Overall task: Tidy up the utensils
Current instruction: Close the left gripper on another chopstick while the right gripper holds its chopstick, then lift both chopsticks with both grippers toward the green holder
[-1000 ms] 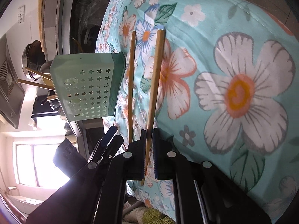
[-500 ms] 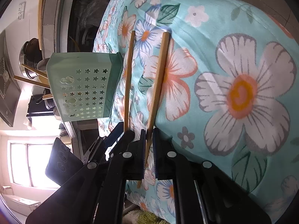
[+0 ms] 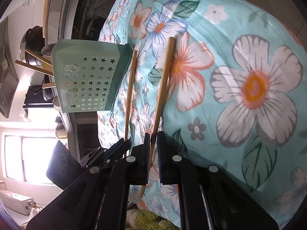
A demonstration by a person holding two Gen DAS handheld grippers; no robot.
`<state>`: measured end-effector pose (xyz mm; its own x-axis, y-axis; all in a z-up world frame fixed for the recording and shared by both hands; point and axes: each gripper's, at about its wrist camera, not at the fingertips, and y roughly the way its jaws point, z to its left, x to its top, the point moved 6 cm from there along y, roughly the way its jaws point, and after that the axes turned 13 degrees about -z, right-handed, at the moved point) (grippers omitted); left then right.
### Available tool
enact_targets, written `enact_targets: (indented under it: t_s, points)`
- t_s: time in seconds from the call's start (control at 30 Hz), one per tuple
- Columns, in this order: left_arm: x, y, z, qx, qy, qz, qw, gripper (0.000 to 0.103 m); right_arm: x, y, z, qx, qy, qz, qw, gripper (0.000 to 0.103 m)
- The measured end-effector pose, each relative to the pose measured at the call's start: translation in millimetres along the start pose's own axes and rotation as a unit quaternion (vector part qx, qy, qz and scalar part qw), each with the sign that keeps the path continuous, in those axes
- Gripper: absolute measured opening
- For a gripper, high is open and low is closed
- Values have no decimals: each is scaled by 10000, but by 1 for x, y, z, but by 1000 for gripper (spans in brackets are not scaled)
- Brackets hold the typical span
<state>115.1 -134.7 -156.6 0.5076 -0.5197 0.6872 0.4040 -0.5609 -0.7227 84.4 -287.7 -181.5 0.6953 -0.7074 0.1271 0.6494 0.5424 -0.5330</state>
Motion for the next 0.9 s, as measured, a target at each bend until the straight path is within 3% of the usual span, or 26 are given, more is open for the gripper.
enact_targets:
  t_s: [0.03, 0.13, 0.27, 0.7, 0.9]
  points:
    - [2, 0, 2, -32, -81, -12, 10000, 9, 0, 0, 2, -8, -33, 0, 10000, 10]
    - [9, -1, 4, -129, -243, -101, 9996, 18, 4, -1, 7, 12, -100, -73, 9999, 28]
    - [24, 7, 5, -219, -327, -178, 9991, 20, 14, -3, 9, -67, -125, -242, 9996, 31]
    - [58, 66, 6, -281, -523, 48, 9982, 20, 49, 7, -8, -14, 371, -608, 9975, 30]
    - [67, 78, 3, -176, -519, 28, 9985, 19, 54, 13, -10, -6, 496, -671, 9965, 18]
